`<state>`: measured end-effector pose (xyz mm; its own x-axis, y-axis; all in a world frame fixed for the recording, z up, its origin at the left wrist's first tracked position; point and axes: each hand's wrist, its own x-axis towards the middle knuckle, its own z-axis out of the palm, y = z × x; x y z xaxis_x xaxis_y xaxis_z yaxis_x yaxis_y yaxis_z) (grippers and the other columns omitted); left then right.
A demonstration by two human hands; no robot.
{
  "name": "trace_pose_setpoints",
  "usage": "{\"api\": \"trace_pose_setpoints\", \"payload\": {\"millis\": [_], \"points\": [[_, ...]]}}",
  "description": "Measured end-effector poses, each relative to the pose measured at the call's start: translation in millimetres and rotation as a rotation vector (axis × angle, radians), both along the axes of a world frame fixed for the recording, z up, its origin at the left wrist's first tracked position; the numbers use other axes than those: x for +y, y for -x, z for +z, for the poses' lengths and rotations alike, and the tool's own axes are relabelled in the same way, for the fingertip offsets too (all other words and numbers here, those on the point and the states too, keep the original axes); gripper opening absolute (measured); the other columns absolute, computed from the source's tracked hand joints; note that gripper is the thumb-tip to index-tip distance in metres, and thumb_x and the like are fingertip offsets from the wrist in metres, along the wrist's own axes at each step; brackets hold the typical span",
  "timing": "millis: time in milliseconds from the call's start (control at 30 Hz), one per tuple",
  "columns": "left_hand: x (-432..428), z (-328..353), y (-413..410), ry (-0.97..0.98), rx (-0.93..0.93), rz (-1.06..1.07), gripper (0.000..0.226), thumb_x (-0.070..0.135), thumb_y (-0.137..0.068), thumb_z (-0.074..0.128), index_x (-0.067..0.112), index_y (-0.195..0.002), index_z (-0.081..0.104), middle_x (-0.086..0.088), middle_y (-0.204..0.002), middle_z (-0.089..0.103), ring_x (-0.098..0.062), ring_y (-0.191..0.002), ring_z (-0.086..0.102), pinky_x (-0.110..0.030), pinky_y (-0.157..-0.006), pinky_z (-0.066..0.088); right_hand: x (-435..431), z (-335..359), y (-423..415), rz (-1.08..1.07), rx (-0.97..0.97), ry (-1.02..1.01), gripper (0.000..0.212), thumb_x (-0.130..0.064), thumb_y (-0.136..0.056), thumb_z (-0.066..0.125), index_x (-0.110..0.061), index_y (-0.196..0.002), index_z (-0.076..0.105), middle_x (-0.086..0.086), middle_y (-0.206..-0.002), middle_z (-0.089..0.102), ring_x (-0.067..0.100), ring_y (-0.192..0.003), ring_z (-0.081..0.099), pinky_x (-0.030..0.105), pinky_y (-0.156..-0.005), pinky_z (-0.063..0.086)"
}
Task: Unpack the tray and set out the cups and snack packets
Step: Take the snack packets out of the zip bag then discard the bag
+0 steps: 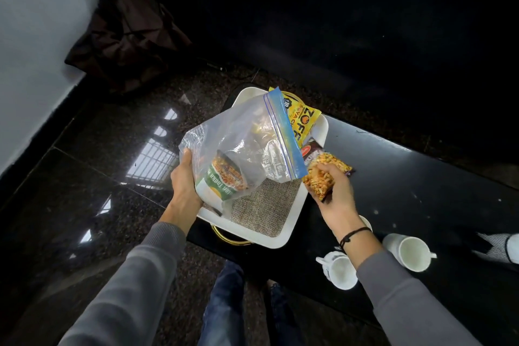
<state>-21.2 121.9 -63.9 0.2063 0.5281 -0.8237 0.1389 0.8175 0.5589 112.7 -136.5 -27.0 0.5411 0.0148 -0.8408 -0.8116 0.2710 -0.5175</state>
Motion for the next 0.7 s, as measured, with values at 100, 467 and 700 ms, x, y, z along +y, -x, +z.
{"api": "trace_pose_setpoints", "payload": {"millis": [100, 467, 700], "points": [[0.5, 0.1, -4.2, 0.003, 0.0, 0.001, 0.034, 0.042, -0.097, 0.065, 0.011, -0.112, 0.069, -0.015, -0.121, 0.073, -0.037, -0.113, 0.069, -0.057, -0.102, 0.052, 10.3, -2.4, 3.9, 0.195, -0.06, 0.05, 0.025, -0.008, -0.09, 0.068, -0.005, -0.115, 0.07, 0.01, -0.102, 0.078, 0.022, -0.088, 0.075, 0.036, -0.083, 0.06], [5.0, -3.9, -11.5, 0.021, 0.033, 0.002, 0.032, 0.039, -0.094, 0.069, 0.012, -0.109, 0.072, -0.011, -0.11, 0.078, -0.033, -0.105, 0.074, -0.056, -0.099, 0.055, 47.8, -17.1, -6.9, 0.577, -0.266, 0.109, 0.017, -0.013, -0.1, 0.064, -0.008, -0.115, 0.069, 0.011, -0.112, 0.072, 0.022, -0.103, 0.065, 0.038, -0.094, 0.054], [-0.2, -5.8, -9.9, -0.053, 0.094, -0.039, 0.027, 0.041, -0.092, 0.07, 0.015, -0.1, 0.072, 0.002, -0.07, 0.079, -0.018, -0.065, 0.077, -0.036, -0.065, 0.061, 18.2, -13.7, -10.1, 0.566, -0.314, 0.483, 0.023, -0.022, -0.086, 0.073, -0.012, -0.106, 0.07, 0.005, -0.107, 0.073, 0.016, -0.094, 0.066, 0.031, -0.08, 0.051]]}}
